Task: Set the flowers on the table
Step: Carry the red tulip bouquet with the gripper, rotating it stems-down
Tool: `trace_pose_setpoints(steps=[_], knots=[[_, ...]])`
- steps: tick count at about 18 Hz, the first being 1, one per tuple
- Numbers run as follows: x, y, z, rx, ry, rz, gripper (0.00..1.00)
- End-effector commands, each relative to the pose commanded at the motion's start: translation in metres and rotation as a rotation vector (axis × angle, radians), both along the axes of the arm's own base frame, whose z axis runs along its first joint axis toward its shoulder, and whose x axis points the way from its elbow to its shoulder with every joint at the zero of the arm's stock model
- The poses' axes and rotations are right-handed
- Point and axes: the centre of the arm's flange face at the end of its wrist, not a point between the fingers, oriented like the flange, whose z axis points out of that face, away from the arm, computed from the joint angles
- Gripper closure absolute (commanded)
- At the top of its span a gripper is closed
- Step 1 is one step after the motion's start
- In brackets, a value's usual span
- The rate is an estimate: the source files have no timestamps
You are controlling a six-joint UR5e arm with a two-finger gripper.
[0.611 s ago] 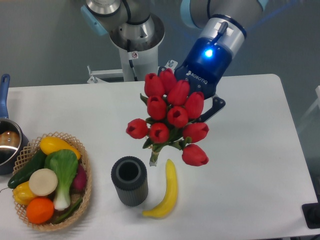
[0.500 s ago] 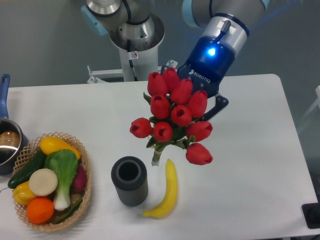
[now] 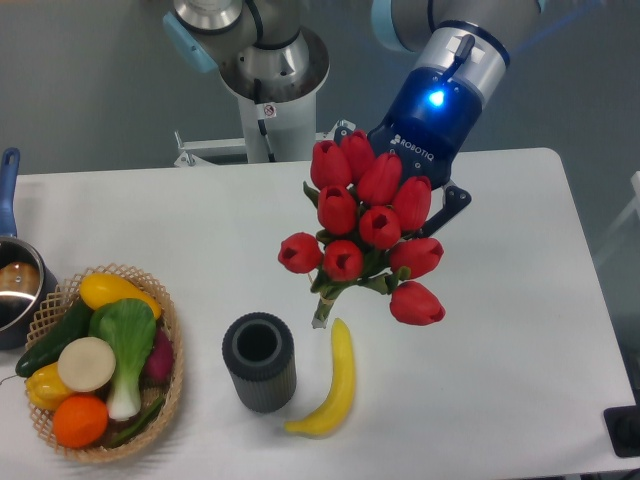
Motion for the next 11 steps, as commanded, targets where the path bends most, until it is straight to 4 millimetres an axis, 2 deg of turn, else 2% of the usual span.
trace_pose_setpoints(steps=[11], knots=[[-0.01,-0.01,-0.007,-0.214,0.122,0.189,0.51]])
